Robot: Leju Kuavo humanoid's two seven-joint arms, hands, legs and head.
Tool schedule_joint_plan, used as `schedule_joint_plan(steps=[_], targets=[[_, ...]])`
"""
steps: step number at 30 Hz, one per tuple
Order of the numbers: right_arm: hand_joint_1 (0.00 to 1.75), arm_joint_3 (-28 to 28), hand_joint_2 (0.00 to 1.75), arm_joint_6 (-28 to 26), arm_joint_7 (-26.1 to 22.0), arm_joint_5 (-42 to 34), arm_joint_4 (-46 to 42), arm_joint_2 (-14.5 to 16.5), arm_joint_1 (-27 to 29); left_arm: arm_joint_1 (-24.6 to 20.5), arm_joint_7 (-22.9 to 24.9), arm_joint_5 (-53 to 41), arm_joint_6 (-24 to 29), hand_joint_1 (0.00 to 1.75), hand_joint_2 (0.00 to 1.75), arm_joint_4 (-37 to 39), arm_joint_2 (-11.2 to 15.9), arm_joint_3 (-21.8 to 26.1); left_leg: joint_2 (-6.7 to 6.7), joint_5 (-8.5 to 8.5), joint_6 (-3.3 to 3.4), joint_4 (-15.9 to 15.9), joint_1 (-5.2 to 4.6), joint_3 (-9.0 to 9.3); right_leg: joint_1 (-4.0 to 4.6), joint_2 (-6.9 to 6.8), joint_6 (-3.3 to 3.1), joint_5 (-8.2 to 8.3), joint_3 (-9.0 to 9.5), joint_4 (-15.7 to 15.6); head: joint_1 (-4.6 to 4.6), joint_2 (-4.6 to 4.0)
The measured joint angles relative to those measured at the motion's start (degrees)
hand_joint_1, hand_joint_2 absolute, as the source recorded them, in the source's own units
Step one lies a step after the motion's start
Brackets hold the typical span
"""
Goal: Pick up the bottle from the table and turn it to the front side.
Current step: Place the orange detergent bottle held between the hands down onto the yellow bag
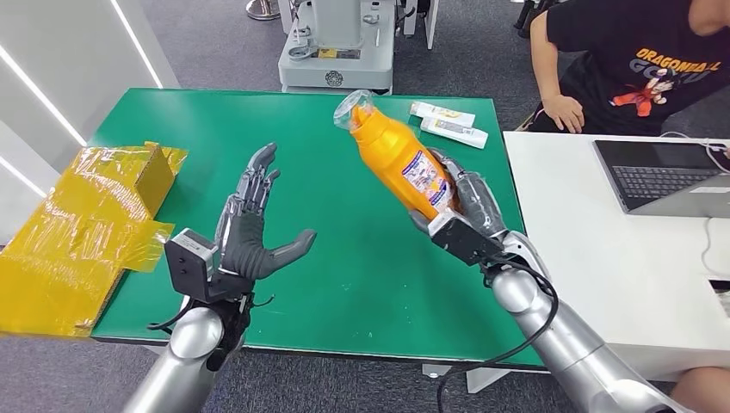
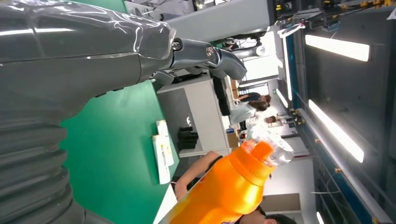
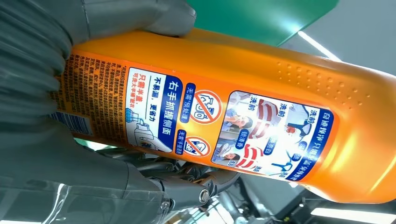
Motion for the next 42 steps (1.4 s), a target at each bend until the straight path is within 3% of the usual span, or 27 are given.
schedule_joint_plan(steps=[10,16,32,42], targets=[[1.75,1.87,1.75,2.44,-0.88,1.08,-0.01,5.61,-0.58,-5.25,1.67,1.61,-3.45,0.00,1.75,1.62,-0.10,0.00,0.00,0.02,-0.03,0.00,0.04,0.00,0.02,0.01,0.00,0.00,-0.01,0.01,0.01,-0.01],[1.75,2.99,1.75,3.45,0.07,1.89,1.19,7.92,-0.92,-5.91,1.81,5.39,-3.55,0.00,1.75,1.87,-0.51,0.36,0.01,0.02,-0.03,0.00,0.04,-0.01,0.04,0.02,-0.01,0.00,-0.02,0.01,0.01,-0.01],[1.75,4.24,1.75,2.79,0.23,3.99,4.02,10.35,-0.92,-8.16,4.16,9.18,-5.05,0.00,1.75,5.93,-2.75,0.33,0.00,0.02,-0.03,0.01,0.04,-0.01,0.04,0.01,-0.01,0.00,-0.01,0.01,0.01,-0.01],[1.75,4.53,1.75,2.19,0.16,4.02,5.38,10.78,-0.94,-8.79,2.09,10.39,-2.56,0.00,1.75,8.93,-3.53,0.27,0.01,0.02,-0.03,0.01,0.04,-0.01,0.04,0.02,-0.01,0.00,-0.02,0.01,0.01,-0.01]])
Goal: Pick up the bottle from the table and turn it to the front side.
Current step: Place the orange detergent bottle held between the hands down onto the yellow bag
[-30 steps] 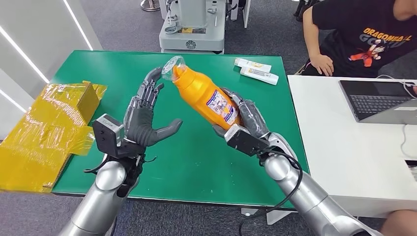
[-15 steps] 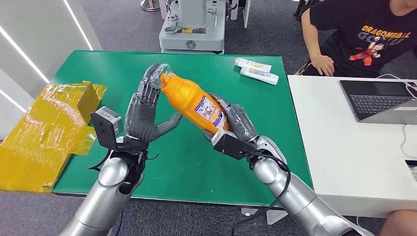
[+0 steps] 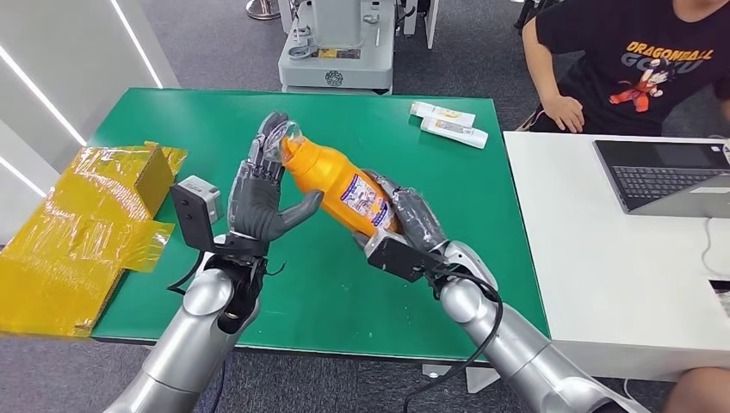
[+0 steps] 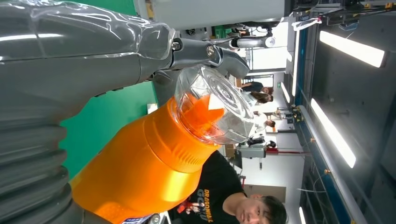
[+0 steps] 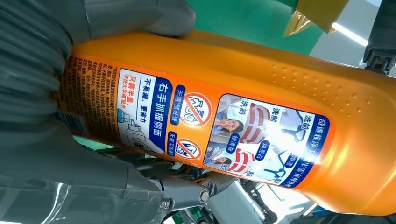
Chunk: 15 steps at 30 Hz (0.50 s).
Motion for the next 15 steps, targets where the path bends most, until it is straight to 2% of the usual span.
schedule_joint_plan(steps=[9,15], targets=[[1.75,0.08,1.75,-1.36,-0.19,1.27,0.34,-0.10,0.04,-0.11,-0.33,0.26,0.36,0.00,1.75,1.23,-0.24,-0.03,0.01,0.00,0.00,0.01,0.00,0.01,0.00,0.01,0.00,0.00,0.00,0.00,0.01,0.00],[1.75,-0.97,1.75,-2.34,0.34,3.02,0.28,-1.63,-0.59,0.26,-0.39,0.26,0.46,0.00,1.75,1.59,-0.21,-0.03,0.00,0.00,0.00,0.02,-0.01,0.00,-0.01,0.01,0.00,0.00,0.00,-0.01,-0.01,0.00]])
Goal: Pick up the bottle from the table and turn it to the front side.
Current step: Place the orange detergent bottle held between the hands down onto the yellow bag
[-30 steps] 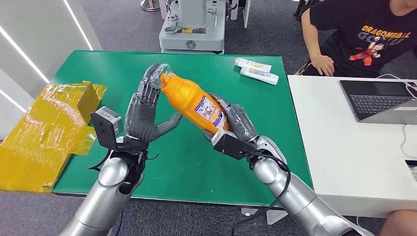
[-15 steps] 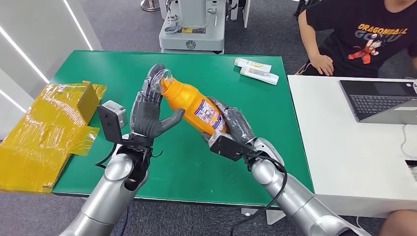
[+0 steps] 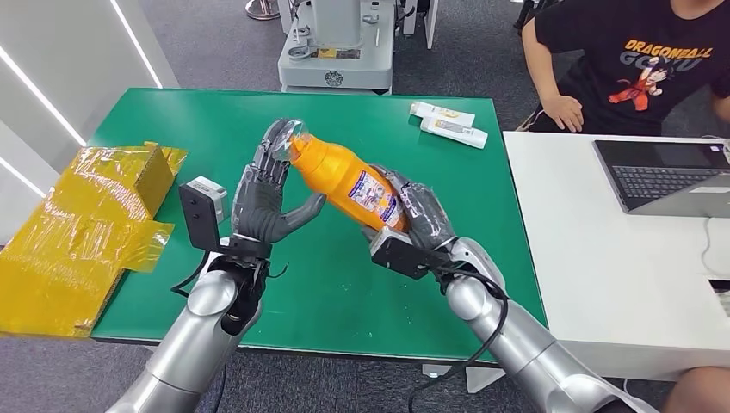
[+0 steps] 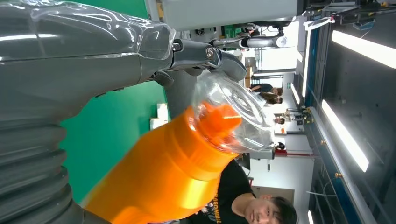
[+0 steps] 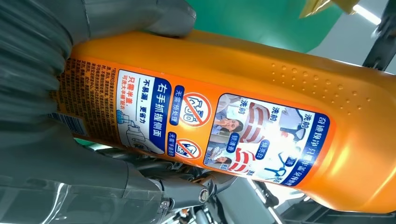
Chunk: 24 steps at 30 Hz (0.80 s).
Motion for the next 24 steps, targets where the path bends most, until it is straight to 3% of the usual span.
schedule_joint_plan(steps=[12,24], targets=[[1.75,-2.29,1.75,-0.07,-0.04,1.16,-0.64,-1.85,-0.83,0.77,-0.03,-0.33,-0.91,0.00,1.75,0.45,-0.15,0.00,0.01,0.00,0.00,0.00,0.01,0.00,0.01,0.01,0.00,0.00,0.00,0.01,0.00,0.00],[1.75,-1.24,1.75,0.29,-0.61,1.69,-0.91,1.04,-3.46,0.15,0.01,0.48,-0.36,0.00,1.75,4.06,-0.22,0.11,0.01,0.02,-0.02,-0.01,0.01,0.00,0.01,0.01,0.00,0.00,0.00,0.03,0.01,0.00]])
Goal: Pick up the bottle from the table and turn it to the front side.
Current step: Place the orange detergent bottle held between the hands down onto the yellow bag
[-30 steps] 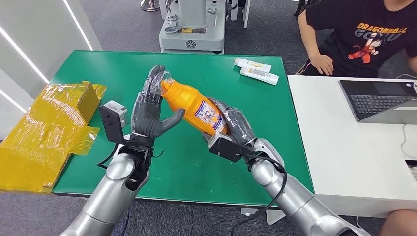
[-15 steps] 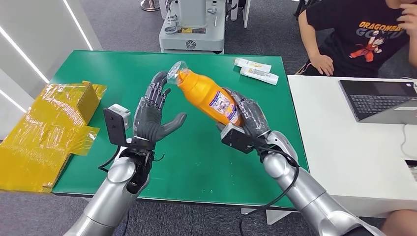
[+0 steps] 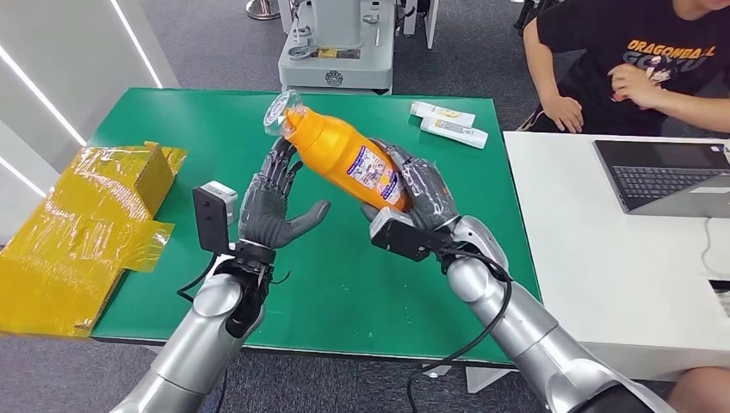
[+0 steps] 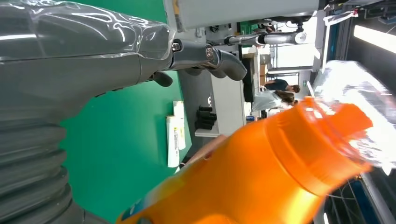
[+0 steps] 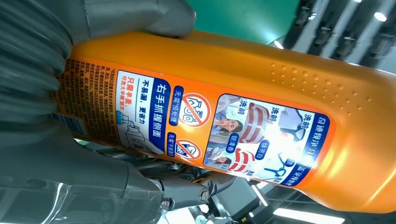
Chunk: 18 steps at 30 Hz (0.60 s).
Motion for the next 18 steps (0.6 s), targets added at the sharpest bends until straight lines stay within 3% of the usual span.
schedule_joint_plan(steps=[18], targets=[[1.75,1.52,1.75,3.21,0.86,-0.81,-1.12,0.24,0.30,0.00,-1.39,-0.15,1.38,0.00,1.75,3.83,0.25,1.24,0.00,0.00,0.00,0.00,0.01,0.00,0.01,0.00,0.00,0.00,0.00,-0.01,-0.01,0.00]])
